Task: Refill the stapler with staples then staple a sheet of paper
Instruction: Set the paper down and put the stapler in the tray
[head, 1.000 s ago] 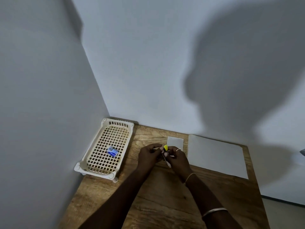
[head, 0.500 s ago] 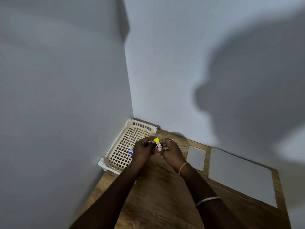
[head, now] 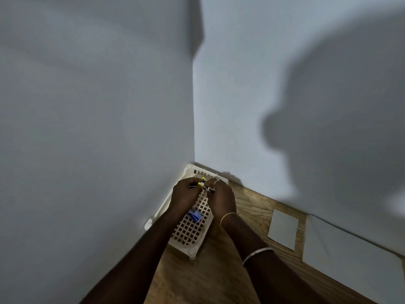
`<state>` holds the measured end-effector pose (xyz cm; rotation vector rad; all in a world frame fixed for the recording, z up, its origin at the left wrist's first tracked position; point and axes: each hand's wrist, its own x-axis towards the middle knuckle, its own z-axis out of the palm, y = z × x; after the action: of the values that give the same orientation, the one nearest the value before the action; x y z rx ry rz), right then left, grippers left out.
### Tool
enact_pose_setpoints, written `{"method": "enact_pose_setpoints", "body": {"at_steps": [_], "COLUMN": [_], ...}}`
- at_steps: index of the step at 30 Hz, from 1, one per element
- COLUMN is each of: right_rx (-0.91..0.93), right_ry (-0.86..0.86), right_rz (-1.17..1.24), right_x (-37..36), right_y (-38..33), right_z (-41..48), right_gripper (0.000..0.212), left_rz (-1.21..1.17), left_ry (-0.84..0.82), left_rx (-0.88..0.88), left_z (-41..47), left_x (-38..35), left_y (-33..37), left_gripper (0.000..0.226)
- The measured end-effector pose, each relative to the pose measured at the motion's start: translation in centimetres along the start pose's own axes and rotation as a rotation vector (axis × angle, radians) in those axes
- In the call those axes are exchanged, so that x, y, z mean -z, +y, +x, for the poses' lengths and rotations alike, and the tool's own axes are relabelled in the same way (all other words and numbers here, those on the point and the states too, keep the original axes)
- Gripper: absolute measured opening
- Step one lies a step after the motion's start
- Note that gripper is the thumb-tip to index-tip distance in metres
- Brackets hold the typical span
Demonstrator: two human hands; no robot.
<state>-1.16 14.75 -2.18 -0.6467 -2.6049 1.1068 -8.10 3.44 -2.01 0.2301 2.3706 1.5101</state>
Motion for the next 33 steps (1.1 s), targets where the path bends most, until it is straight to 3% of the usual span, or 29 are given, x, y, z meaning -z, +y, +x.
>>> {"method": "enact_pose_setpoints", "body": {"at_steps": [6, 26, 33], "right_rx": [0.041, 0.127, 0.149], "right_ry": [0.028, -0.045, -0.083], "right_rz": [-0.086, -0.261, -0.264], "right_x": [-2.0, -4.3, -4.0], "right_y": [0.5, 2.6, 2.7], "right_z": [0.9, 1.3, 1.3], "right_gripper": [0.021, 0.020, 0.026], "left_rz": [0.227, 0.676, 0.693], "left_ry": [0.051, 0.108, 0.082], "left_rx": [-0.106, -0.178, -0.160], "left_z": [0.7, 1.4, 0.8], "left_x": [-0.1, -0.7, -0.4], "left_y": [-2.0, -4.4, -3.7], "left_gripper": [0.019, 0.031, 0.042]}}
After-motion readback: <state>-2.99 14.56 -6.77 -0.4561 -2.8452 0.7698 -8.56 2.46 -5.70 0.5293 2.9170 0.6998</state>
